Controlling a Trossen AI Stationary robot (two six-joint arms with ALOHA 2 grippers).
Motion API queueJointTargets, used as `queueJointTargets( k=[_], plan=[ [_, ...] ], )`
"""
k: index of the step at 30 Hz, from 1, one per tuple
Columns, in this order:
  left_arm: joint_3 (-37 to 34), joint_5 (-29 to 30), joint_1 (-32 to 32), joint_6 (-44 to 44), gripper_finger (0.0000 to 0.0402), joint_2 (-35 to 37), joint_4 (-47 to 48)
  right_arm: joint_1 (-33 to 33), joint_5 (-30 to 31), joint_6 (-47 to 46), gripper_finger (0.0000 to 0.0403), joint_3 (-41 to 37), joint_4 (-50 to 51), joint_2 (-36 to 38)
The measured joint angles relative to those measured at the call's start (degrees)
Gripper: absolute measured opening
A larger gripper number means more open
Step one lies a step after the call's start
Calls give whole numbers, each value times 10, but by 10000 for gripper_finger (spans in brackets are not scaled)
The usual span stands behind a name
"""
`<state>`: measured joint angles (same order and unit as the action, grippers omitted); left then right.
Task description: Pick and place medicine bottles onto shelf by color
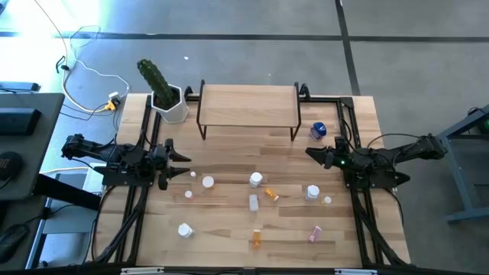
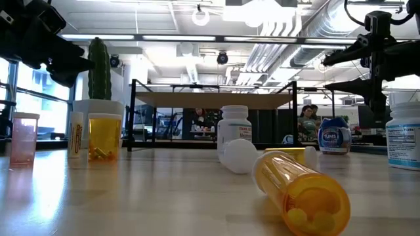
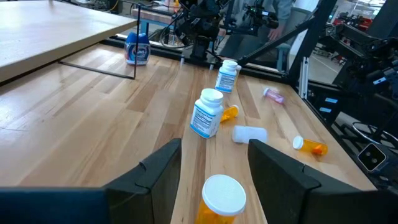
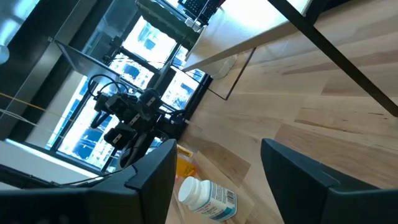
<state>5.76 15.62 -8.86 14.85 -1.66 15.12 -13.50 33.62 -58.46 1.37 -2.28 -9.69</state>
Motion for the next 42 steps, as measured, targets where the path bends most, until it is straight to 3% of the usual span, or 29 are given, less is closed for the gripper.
queueJointTargets(
  k=[8,15,27,32,42],
  plan=[
    [0,0,0,0,177,0,0,0,18,17,224,0,3,0],
    [0,0,0,0,177,0,0,0,-8,73,228,0,3,0],
    [0,0,0,0,177,0,0,0,17,171,296,24,28,0],
    [0,0,0,0,177,0,0,0,85,212,296,96,115,-1],
    [0,0,0,0,177,0,0,0,288,229,291,283,311,-40]
  ],
)
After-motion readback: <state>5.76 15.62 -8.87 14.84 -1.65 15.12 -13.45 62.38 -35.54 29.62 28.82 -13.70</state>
